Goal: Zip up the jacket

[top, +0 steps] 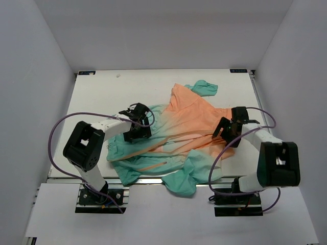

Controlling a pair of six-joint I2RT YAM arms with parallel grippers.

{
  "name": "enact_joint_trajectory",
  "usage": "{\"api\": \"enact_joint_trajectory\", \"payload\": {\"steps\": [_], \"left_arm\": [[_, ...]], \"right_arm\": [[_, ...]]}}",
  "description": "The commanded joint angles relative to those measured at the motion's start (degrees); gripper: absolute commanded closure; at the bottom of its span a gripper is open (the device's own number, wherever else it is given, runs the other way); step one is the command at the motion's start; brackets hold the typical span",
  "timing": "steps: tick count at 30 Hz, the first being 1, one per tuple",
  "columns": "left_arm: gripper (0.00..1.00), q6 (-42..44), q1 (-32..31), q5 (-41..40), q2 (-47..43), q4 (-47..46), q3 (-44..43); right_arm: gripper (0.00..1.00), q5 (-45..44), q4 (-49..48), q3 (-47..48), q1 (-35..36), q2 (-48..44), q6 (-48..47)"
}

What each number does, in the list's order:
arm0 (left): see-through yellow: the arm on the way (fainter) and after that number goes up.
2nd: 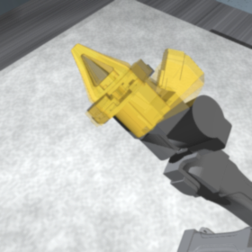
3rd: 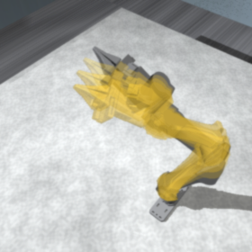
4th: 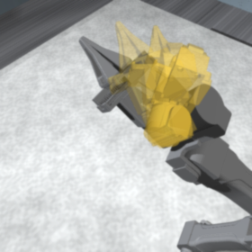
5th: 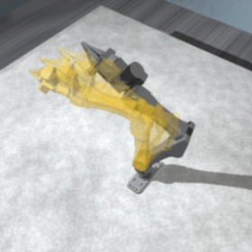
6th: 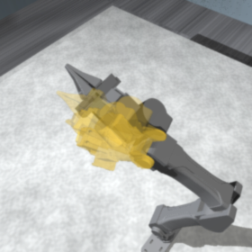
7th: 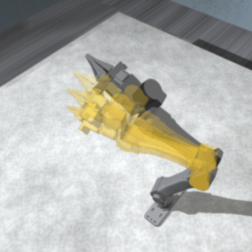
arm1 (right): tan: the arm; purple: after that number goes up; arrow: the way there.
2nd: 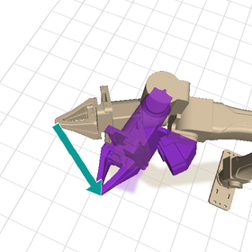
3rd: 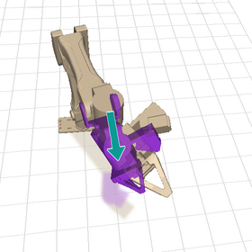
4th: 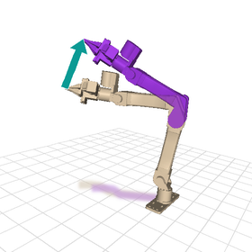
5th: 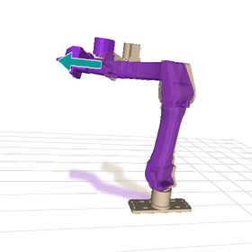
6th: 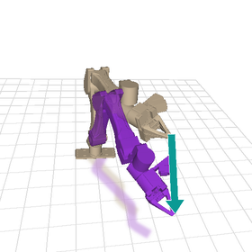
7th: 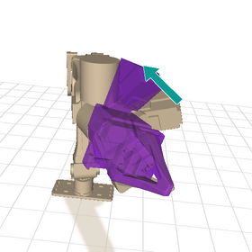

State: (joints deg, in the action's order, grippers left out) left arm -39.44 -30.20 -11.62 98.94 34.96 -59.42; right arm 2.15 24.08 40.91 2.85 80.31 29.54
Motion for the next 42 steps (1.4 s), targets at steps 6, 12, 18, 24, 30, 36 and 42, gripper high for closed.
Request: {"api": "enact_joint_trajectory", "payload": {"steps": [6, 12, 18, 24, 30, 36, 42], "left_arm": [[0.05, -1.86, -7.06, 14.14, 6.26, -4.11, 3.97], [0.05, -7.13, -10.67, 22.24, 17.15, -10.43, -13.33], [0.03, -12.24, -11.81, 21.46, 26.57, -5.1, -36.54], [0.02, -9.34, -14.36, 18.49, 10.81, -3.84, -21.59], [0.02, -3.55, -14.63, 12.51, -3.21, -5.08, -10.9], [0.02, 4.89, -10.86, 3.61, 4.67, -1.13, -19.14], [0.02, 15.26, -7.07, 5.55, 17.94, -9.21, -31.52]], "right_arm": [[0.17, 0.76, -5.02, 19.44, 1.63, 23.52, -0.72], [0.43, -1.52, 1.2, 57.2, 2.86, 48.11, -2.82], [0.65, 3.19, 3.71, 101.53, 2.86, 71.1, -6.07], [0.42, 5.13, -10.9, 88.63, 2.95, 58.75, -12.63], [0.11, 5.5, -2.19, 81.48, 3.74, 41.31, -15.39], [0.11, 0.2, -3.61, 43.34, 4.61, 17.82, -8.37], [0.11, -1.79, -11.07, 12.13, 16.63, 2.67, -2.92]]}}
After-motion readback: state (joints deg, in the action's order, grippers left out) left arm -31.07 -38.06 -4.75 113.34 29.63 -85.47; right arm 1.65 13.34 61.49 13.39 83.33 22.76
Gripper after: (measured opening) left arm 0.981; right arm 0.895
